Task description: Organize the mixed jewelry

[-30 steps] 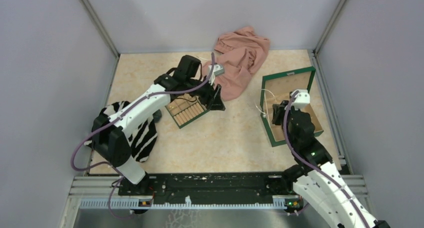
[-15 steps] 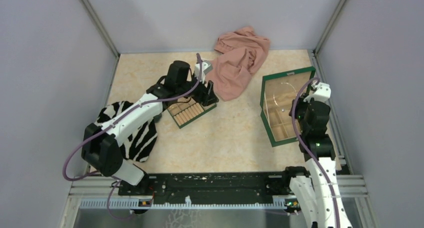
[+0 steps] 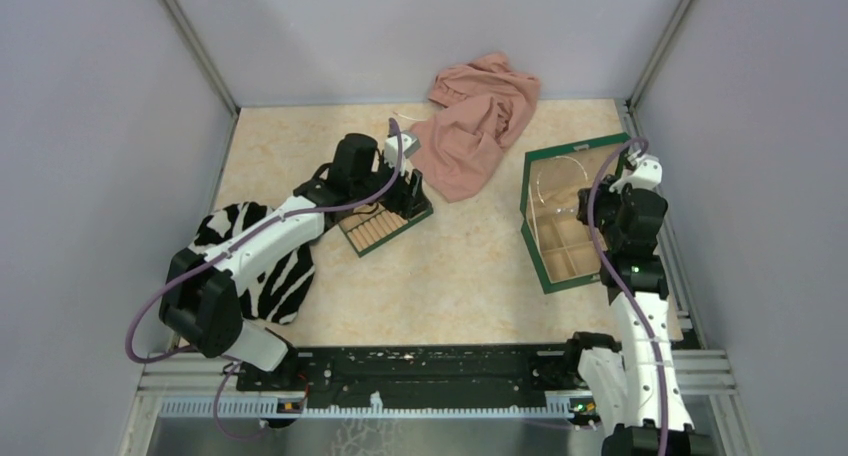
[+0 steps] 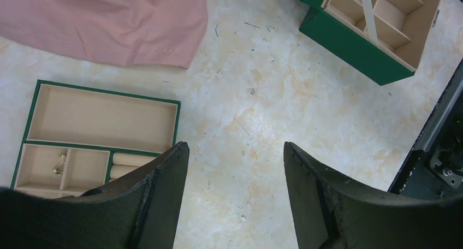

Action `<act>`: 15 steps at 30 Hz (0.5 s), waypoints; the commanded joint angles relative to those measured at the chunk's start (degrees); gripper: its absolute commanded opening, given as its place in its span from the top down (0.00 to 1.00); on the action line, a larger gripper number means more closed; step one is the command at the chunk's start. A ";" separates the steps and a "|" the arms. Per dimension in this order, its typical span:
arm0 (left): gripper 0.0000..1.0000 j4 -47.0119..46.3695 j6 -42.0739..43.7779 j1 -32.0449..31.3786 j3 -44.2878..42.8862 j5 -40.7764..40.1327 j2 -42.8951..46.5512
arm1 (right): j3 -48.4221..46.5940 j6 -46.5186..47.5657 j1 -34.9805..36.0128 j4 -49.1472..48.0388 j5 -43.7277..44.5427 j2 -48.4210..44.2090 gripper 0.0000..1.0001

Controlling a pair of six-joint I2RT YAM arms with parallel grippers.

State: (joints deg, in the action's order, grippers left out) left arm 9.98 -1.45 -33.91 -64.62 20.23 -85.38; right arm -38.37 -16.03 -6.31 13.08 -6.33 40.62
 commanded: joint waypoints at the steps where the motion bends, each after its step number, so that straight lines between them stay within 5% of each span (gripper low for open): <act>1: 0.30 -1.44 2.53 -0.06 -0.38 0.92 0.53 | -0.92 -1.69 -2.01 -6.98 -3.62 2.32 1.00; 15: 0.31 -0.19 3.37 -0.07 -1.02 3.11 -0.23 | 1.46 -3.29 -4.78 -10.61 -5.14 5.61 1.00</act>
State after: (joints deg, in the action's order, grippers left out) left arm 10.07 0.36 -33.91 -64.62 21.78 -85.60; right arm -37.10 -18.31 -10.00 6.87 -10.57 45.25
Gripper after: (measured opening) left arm 0.692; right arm 0.009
